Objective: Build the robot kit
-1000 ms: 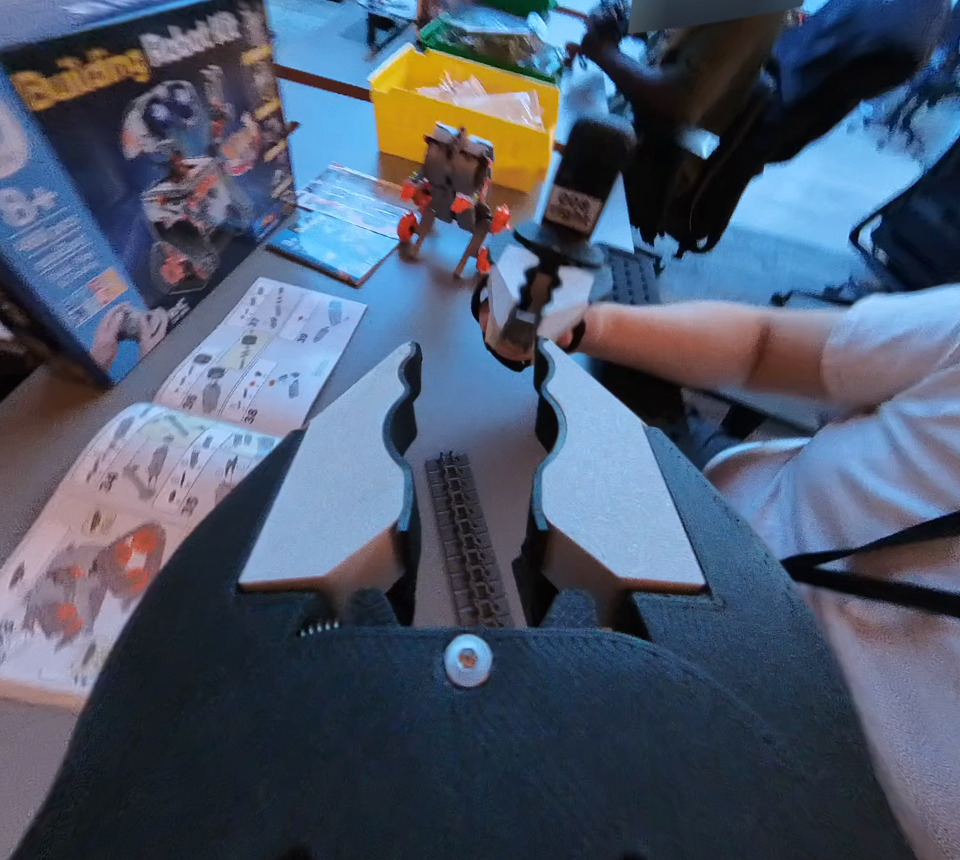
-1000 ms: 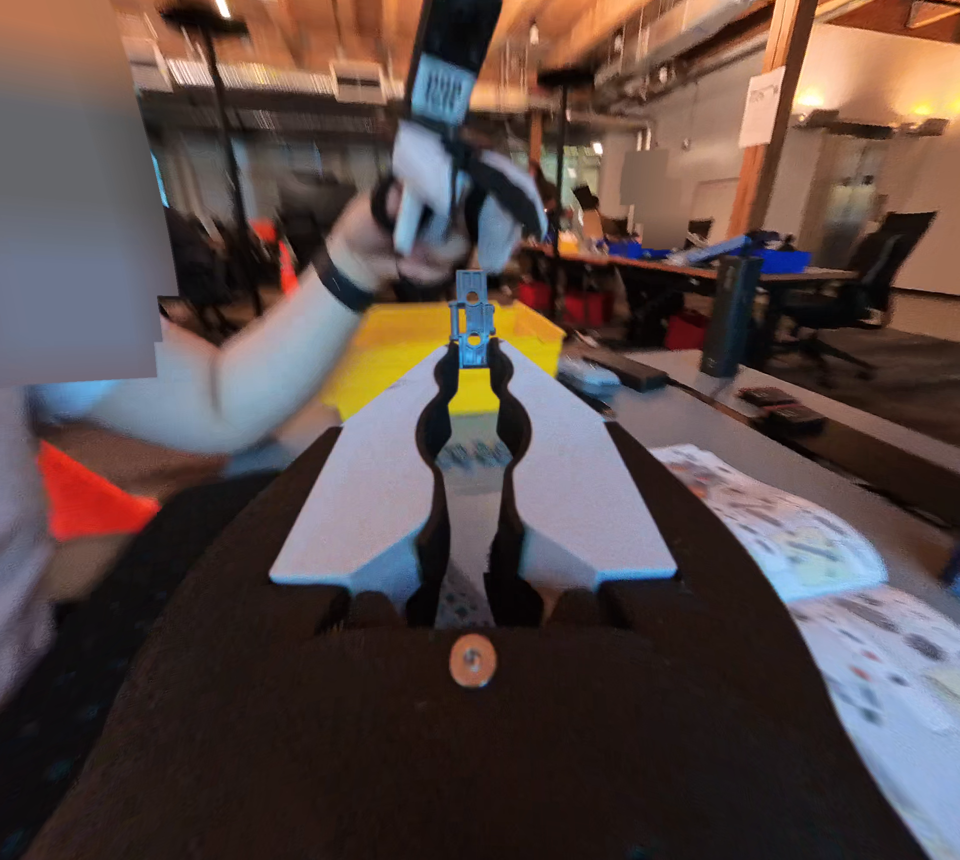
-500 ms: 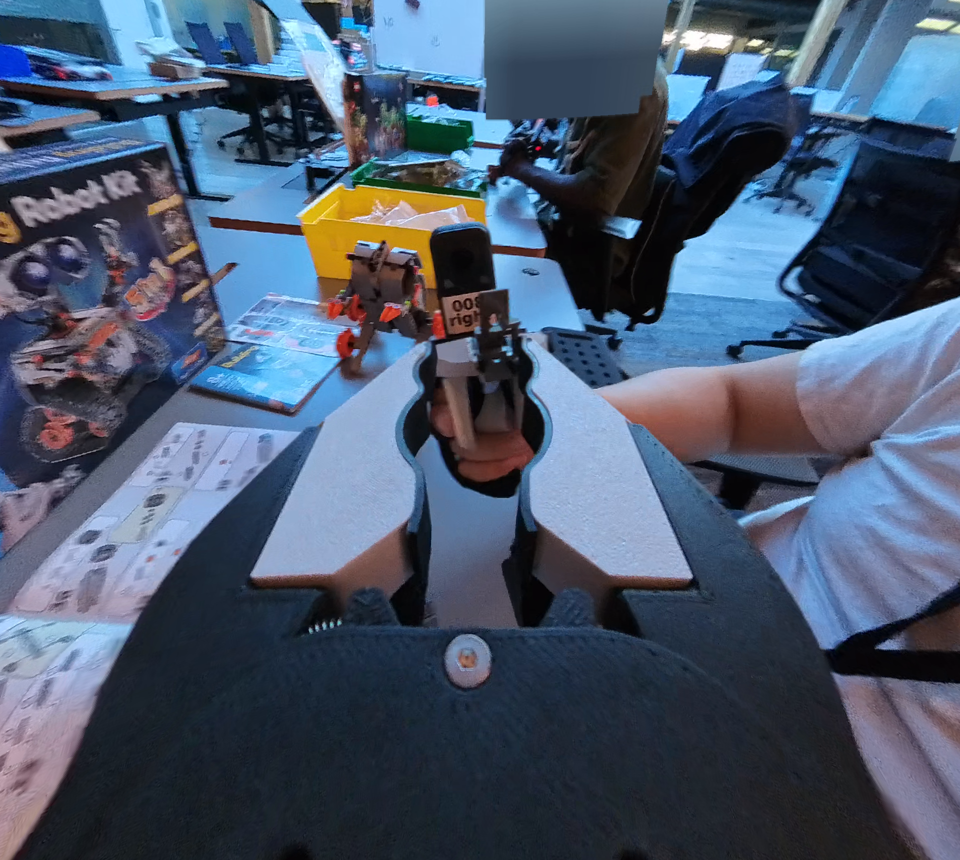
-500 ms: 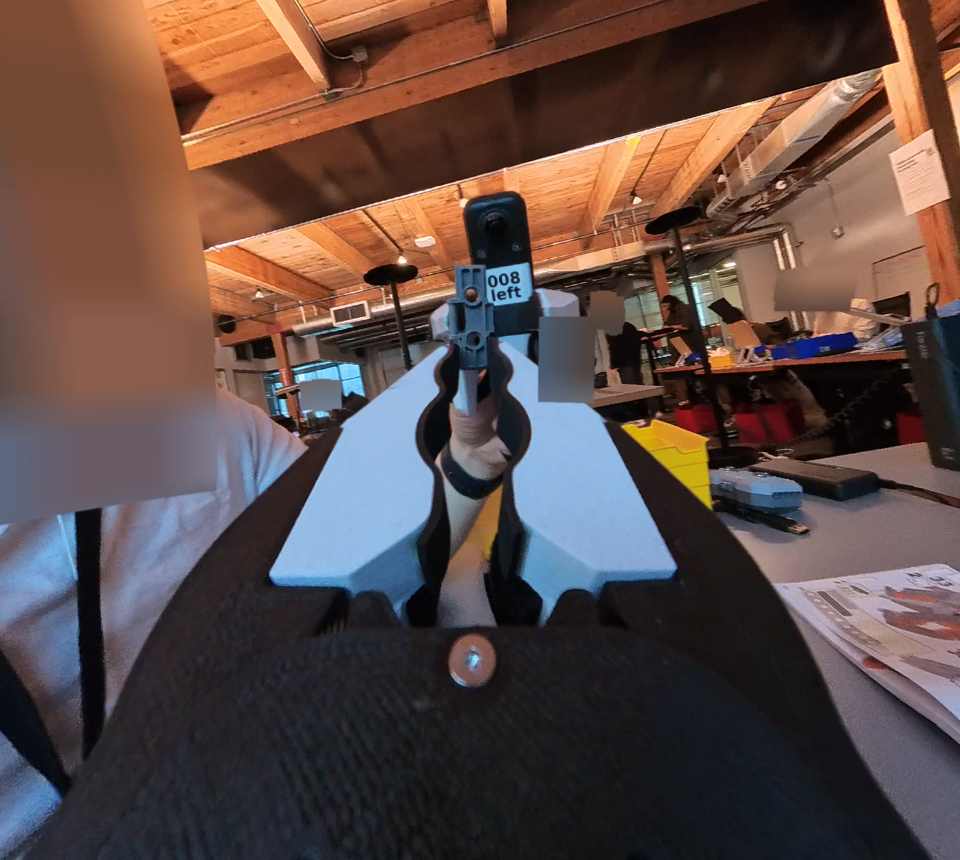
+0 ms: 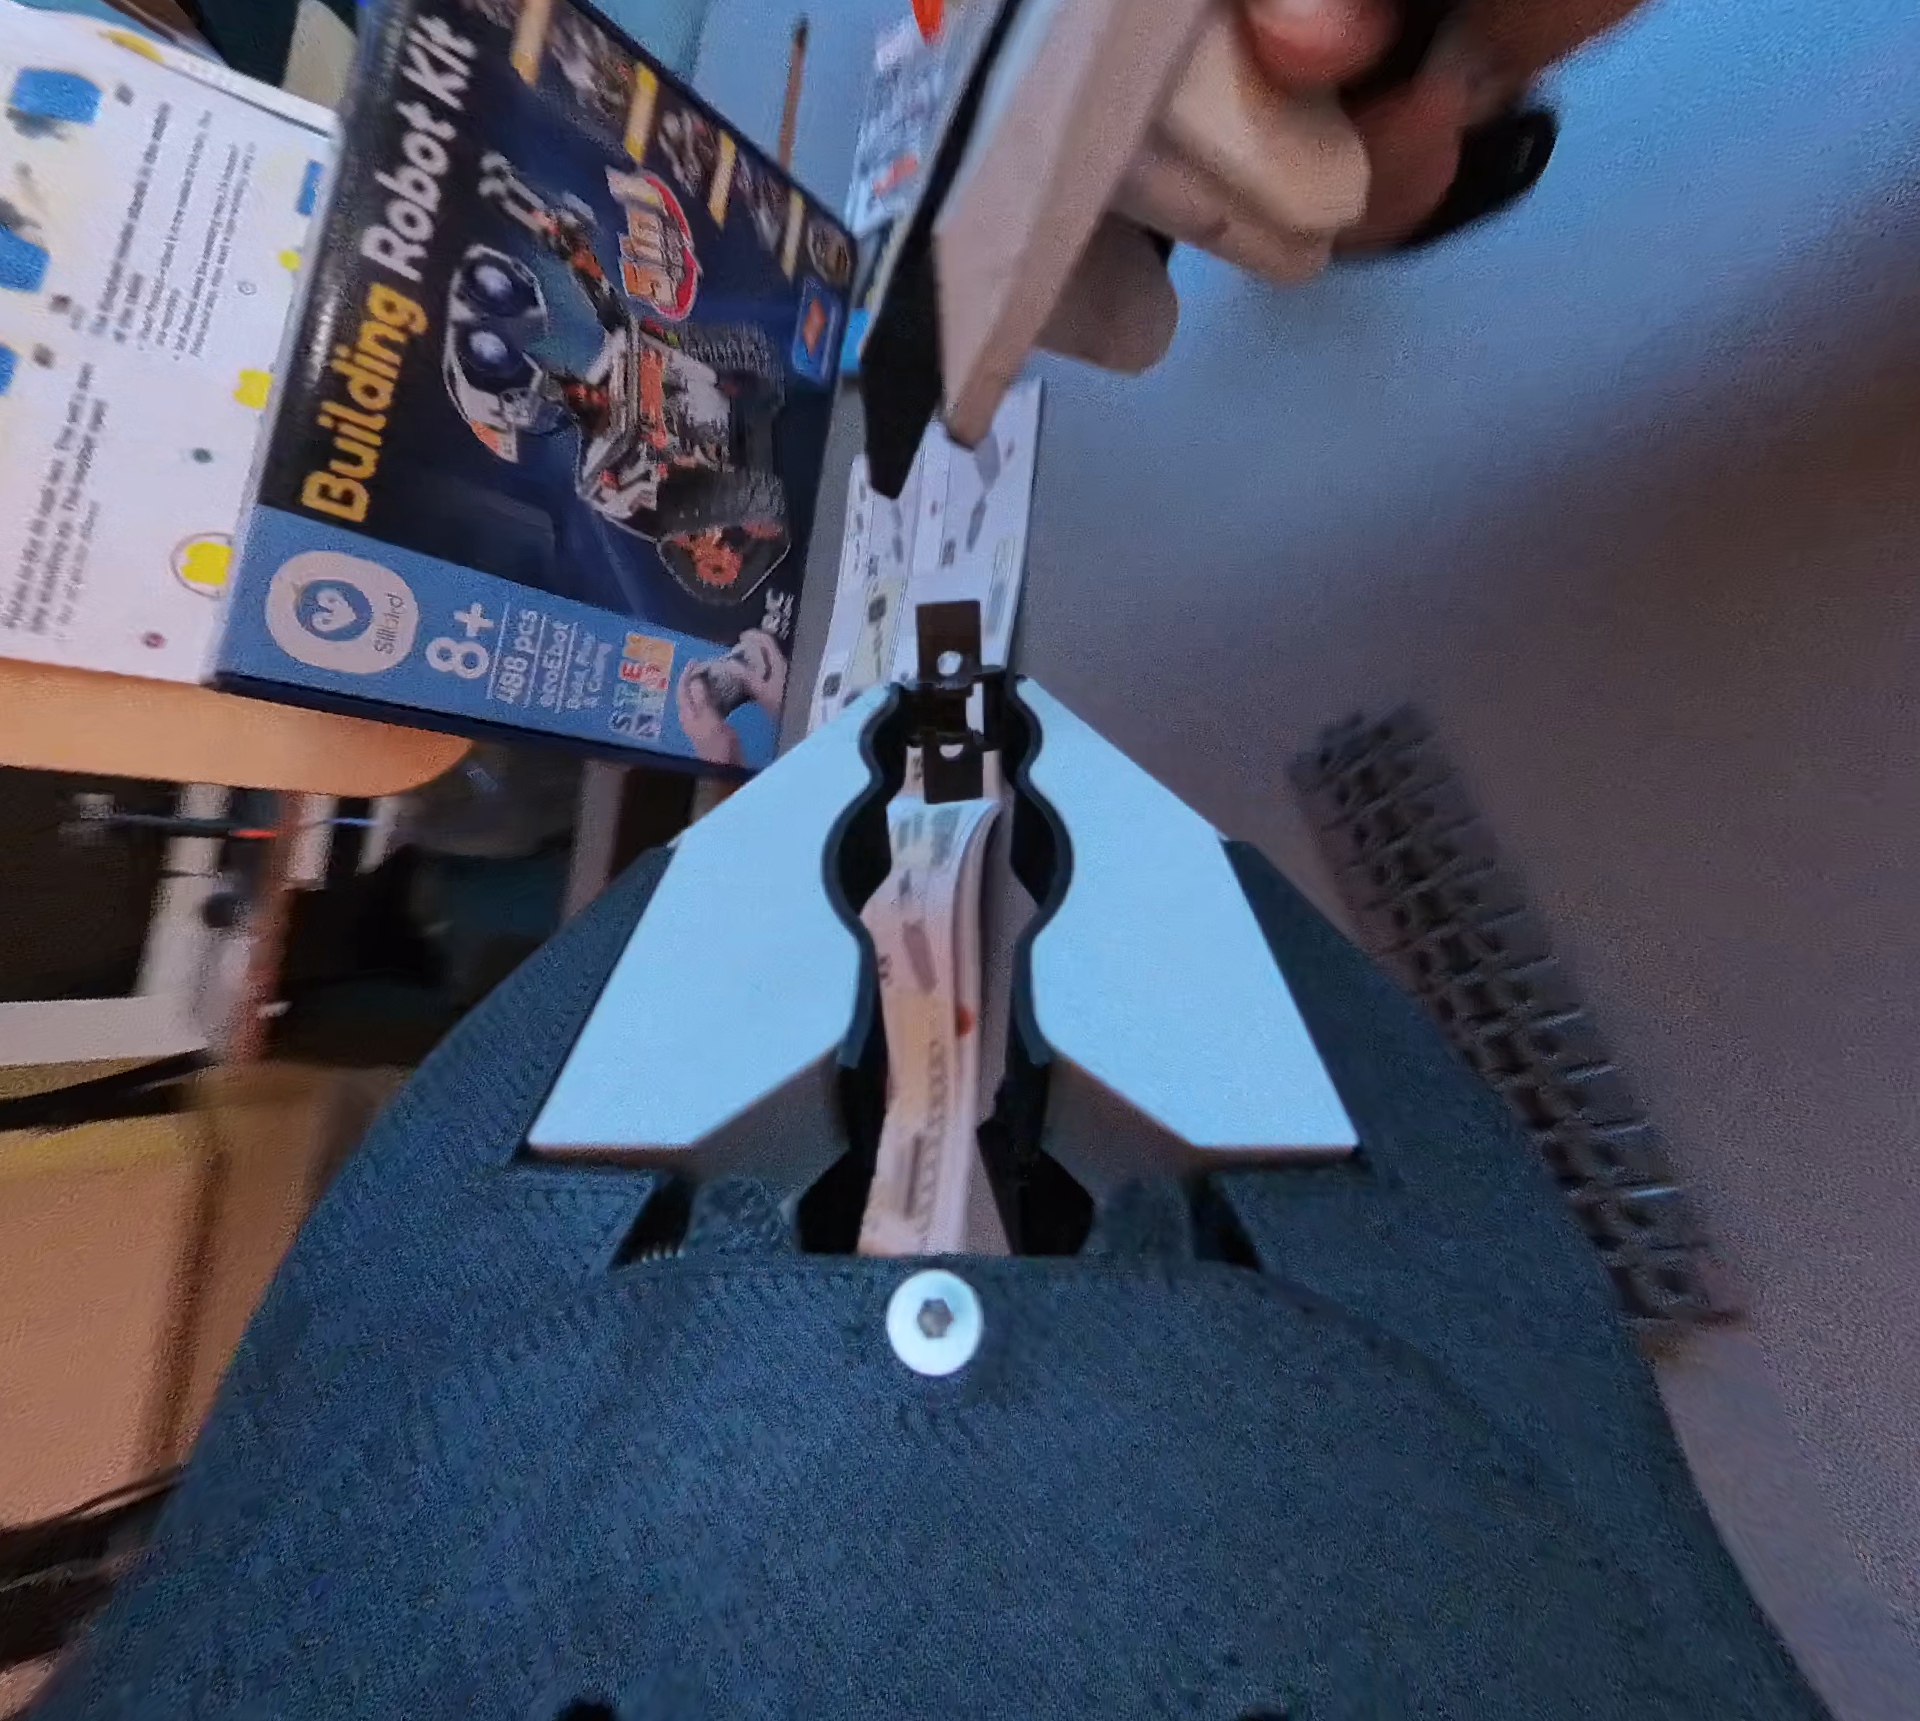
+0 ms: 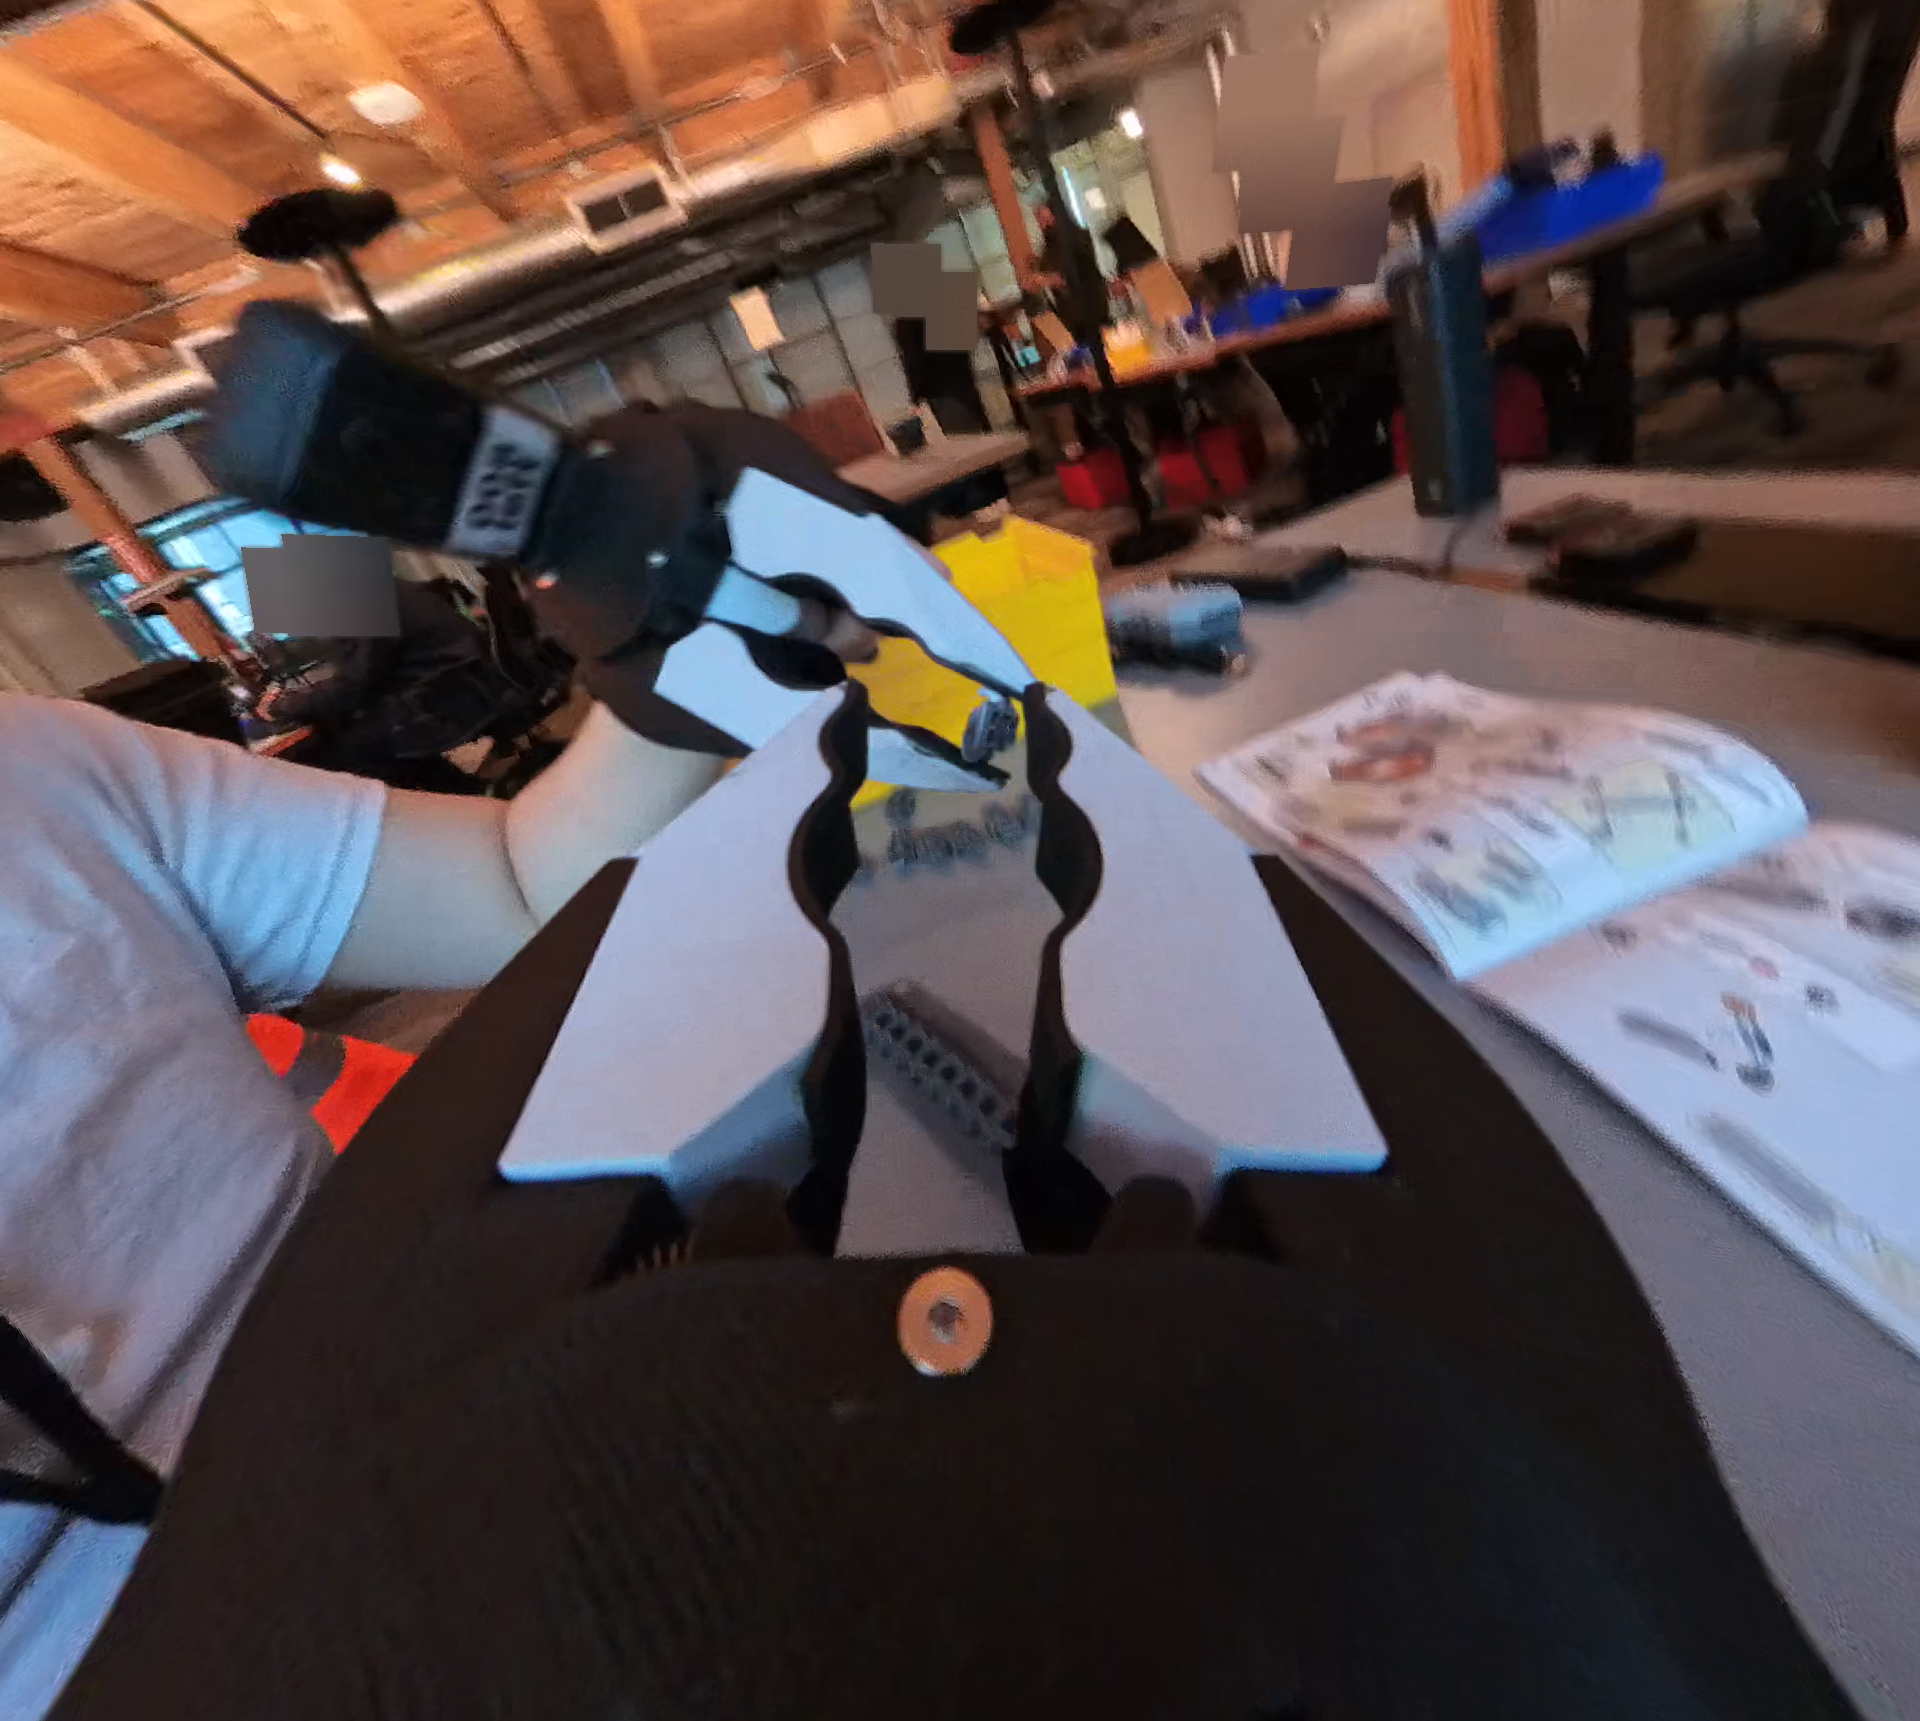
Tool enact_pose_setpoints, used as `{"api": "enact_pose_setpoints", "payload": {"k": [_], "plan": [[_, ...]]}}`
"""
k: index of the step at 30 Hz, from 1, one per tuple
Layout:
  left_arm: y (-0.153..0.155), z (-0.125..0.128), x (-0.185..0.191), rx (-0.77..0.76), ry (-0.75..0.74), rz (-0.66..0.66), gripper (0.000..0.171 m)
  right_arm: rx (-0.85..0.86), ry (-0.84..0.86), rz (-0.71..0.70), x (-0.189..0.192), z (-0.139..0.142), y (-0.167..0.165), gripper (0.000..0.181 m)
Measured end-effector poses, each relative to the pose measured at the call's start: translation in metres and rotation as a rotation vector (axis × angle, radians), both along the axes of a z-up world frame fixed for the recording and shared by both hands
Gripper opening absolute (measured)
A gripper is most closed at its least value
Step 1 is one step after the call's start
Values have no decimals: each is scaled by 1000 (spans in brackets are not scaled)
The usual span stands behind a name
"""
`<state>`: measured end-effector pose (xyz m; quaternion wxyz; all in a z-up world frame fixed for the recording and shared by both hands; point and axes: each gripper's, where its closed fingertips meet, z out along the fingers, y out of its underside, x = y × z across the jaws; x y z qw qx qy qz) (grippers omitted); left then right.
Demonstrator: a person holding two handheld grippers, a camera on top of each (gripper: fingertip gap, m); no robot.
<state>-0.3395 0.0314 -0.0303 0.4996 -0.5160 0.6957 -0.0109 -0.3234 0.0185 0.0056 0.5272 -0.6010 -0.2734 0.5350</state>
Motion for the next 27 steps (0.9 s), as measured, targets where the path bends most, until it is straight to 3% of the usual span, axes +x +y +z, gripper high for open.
{"api": "enact_pose_setpoints", "payload": {"k": [1,4,6,7,10,11,13,15,17,20,22,27], "plan": [[3,-10,0,36,50,12,16,-45,-44,4,-3,-12,2,29],[-2,-41,4,-57,149,19,15,-199,-189,9,-14,-50,10,29],[-1,-49,5,-57,173,17,16,-262,-255,13,-16,-70,12,22],[-2,-51,4,-60,184,12,16,-279,-282,35,-17,-76,10,5],[-7,-57,5,-123,188,2,15,-291,-324,76,-17,-82,4,1],[-7,-55,4,-164,159,17,19,-276,-335,66,-15,-81,4,1],[5,-44,2,-298,45,92,44,-232,-273,-4,-8,-68,13,1],[3,-33,1,-579,-89,111,57,-183,-111,-39,2,-39,17,1],[-3,-6,6,-873,-303,52,43,-130,51,-44,11,-12,16,1],[-9,39,8,-1240,-594,-113,31,-97,123,-26,14,2,11,1],[-8,47,6,-1324,-654,-164,22,-82,147,2,11,7,6,0],[-18,46,10,-1308,-634,-225,4,-65,146,48,4,9,-1,1]]}}
